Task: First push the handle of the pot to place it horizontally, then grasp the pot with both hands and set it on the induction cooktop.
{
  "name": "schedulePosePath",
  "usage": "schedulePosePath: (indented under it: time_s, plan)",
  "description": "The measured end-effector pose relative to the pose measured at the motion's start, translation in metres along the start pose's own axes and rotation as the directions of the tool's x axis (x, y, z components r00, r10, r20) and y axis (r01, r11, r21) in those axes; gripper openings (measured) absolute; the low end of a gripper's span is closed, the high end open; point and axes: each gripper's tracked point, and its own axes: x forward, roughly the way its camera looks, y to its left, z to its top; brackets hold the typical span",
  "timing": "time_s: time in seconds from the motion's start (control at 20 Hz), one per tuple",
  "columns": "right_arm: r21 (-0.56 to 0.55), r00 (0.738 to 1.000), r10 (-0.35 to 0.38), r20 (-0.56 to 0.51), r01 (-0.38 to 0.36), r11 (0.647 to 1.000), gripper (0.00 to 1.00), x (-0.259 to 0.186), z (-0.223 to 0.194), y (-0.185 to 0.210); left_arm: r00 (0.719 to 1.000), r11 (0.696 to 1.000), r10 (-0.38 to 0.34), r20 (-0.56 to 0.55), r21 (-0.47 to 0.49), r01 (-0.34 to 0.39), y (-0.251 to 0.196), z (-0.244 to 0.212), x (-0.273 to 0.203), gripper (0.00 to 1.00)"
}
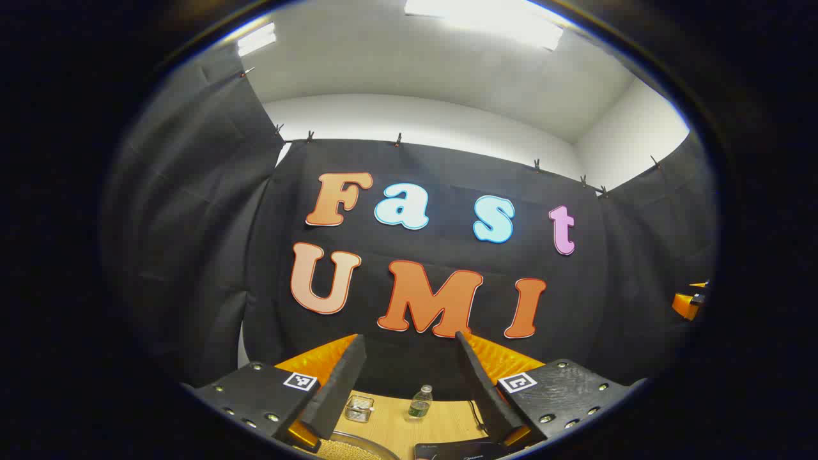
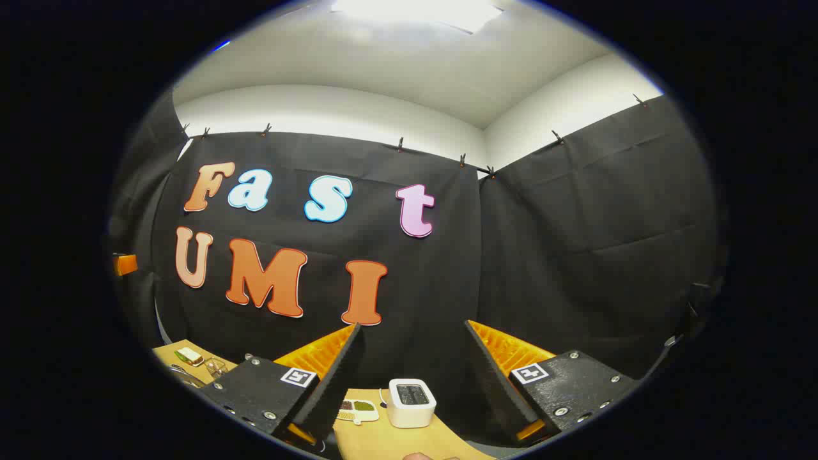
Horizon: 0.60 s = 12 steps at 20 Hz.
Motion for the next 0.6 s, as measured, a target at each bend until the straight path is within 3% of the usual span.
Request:
schedulePosePath:
  time_s: [0.05, 0.55, 0.6]
  plan:
    - [0.003, 1.000, 0.008, -0.001, -0.008, 1.000, 0.95, -0.003, 0.001, 0.006, 1.000, 1.000, 0.000, -0.003, 0.003, 0.000, 0.004, 0.001, -0.004, 0.87]
    - [-0.004, 1.000, 0.017, 0.000, -0.017, 1.000, 0.95, -0.018, 0.015, 0.016, 1.000, 1.000, 0.008, -0.026, 0.013, -0.008, 0.028, 0.004, -0.023, 0.87]
    - [-0.003, 1.000, 0.016, -0.001, -0.016, 1.000, 1.00, -0.020, 0.016, 0.014, 1.000, 1.000, 0.001, -0.028, 0.016, -0.001, 0.027, 0.005, -0.023, 0.87]
